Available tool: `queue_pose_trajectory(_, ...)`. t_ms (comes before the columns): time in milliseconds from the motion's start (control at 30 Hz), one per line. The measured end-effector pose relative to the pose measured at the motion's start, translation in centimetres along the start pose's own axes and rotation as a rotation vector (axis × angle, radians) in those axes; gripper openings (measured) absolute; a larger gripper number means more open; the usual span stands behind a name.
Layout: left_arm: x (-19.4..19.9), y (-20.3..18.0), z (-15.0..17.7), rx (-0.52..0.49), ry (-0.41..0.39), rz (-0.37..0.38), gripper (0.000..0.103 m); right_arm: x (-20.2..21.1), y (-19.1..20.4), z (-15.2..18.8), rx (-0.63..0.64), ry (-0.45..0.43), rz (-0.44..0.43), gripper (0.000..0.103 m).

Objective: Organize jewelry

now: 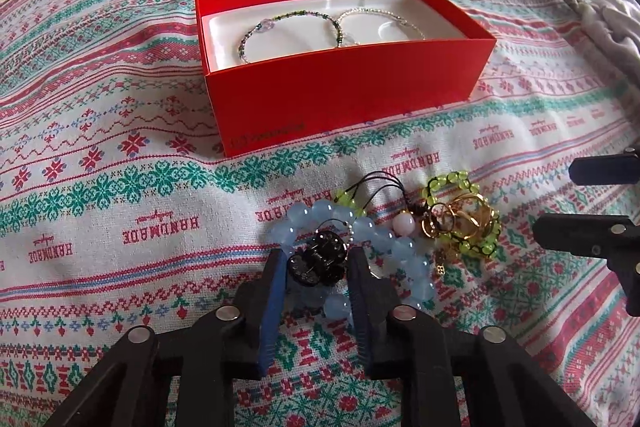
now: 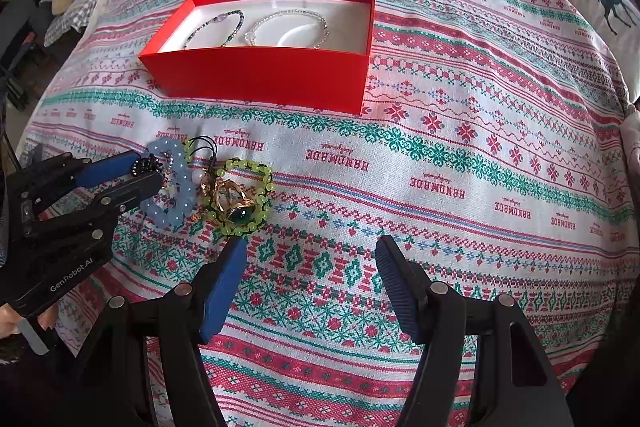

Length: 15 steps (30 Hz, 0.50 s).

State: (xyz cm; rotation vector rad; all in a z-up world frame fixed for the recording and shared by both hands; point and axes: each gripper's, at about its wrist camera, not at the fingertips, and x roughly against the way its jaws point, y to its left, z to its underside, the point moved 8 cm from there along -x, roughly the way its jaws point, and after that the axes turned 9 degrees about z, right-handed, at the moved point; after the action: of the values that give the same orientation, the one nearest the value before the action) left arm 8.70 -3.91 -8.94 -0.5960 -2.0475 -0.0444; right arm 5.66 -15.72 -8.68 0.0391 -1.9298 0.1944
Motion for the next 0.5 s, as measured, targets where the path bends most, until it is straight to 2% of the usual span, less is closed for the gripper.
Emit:
queue_pose_trajectory(167, 0.7, -0.5, -0.1, -0.023, -0.017, -0.003, 0.024, 0.0, 0.0, -0.1, -0.004, -0.001, -0.001, 0.07)
queue_pose_trajectory(367, 2.1, -0.3, -0.5, -0.012, -0.036, 0.004, 0.024, 0.4, 1.4, -0.7, 0.033, -0.055, -0.017, 0.069)
queue_pose_trajectory(433, 2.3, 0.0, -0.4, -0.001, -0.035, 0.006, 0.024, 0.4, 2.0, -0.9, 0.042, -0.068, -0.041, 0.065)
queue_pose_trajectory(500, 2.5, 0.2, -0.3, 0.008, -0.033, 0.008, 0.024, 0.2, 2.6, -1.1, 0.042, -0.064, -0.075, 0.047)
